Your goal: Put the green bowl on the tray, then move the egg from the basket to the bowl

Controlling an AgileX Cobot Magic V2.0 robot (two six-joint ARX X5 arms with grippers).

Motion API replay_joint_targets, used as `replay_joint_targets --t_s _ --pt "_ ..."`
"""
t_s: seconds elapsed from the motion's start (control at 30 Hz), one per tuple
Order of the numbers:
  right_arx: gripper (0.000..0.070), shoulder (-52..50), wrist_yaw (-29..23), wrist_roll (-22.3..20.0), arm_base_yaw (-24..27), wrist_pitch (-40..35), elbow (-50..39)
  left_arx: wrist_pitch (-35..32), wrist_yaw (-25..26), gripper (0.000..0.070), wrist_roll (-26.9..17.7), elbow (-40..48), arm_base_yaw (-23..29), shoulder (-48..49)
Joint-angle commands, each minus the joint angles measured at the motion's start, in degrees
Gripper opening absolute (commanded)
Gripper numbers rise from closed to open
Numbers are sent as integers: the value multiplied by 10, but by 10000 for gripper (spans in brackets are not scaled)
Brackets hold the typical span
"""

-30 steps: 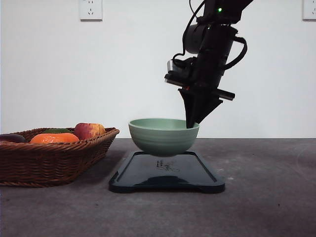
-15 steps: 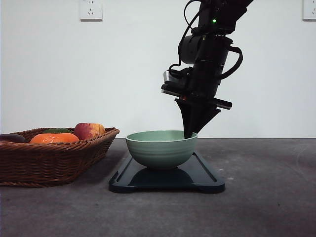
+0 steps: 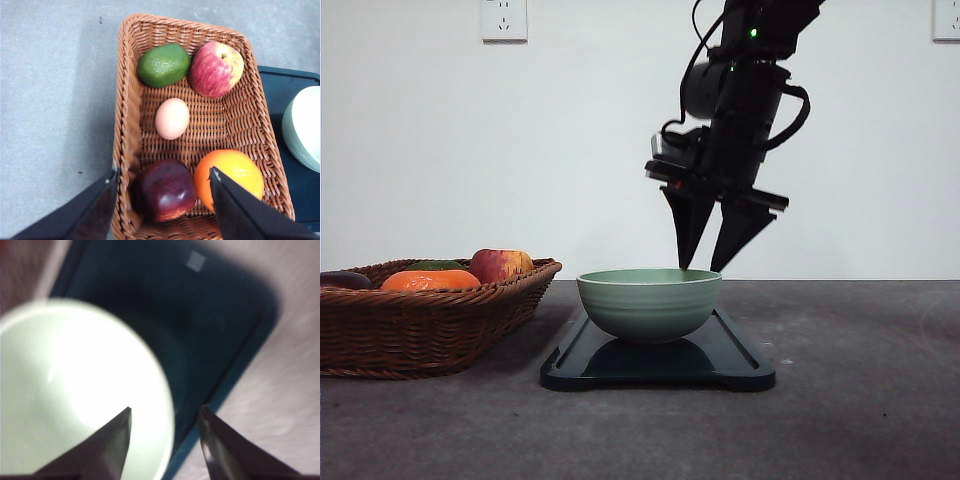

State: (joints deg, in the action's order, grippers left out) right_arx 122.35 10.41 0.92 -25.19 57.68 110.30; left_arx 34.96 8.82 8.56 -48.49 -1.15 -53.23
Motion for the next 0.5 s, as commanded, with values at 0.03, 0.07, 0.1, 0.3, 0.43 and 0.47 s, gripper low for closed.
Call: replay_joint_targets --t_s 0.03,0.07,0.1,0.3,0.43,0.47 --pt "266 -35 -3 8 -5 -25 18 -1 1 350 1 -13 0 -3" --pt "266 -44 -3 8 -5 -32 18 -1 1 350 1 -13 0 -3" --pt "266 -53 -3 8 -5 -41 15 -1 1 351 1 -13 0 -3" --pt "266 -97 -3 8 -5 -92 -13 2 0 351 0 -13 0 -3" --pt "266 -133 2 7 -5 -132 -60 4 0 351 0 -13 0 -3" --pt "266 -144 2 6 -5 -145 -75 4 0 351 0 -13 0 -3"
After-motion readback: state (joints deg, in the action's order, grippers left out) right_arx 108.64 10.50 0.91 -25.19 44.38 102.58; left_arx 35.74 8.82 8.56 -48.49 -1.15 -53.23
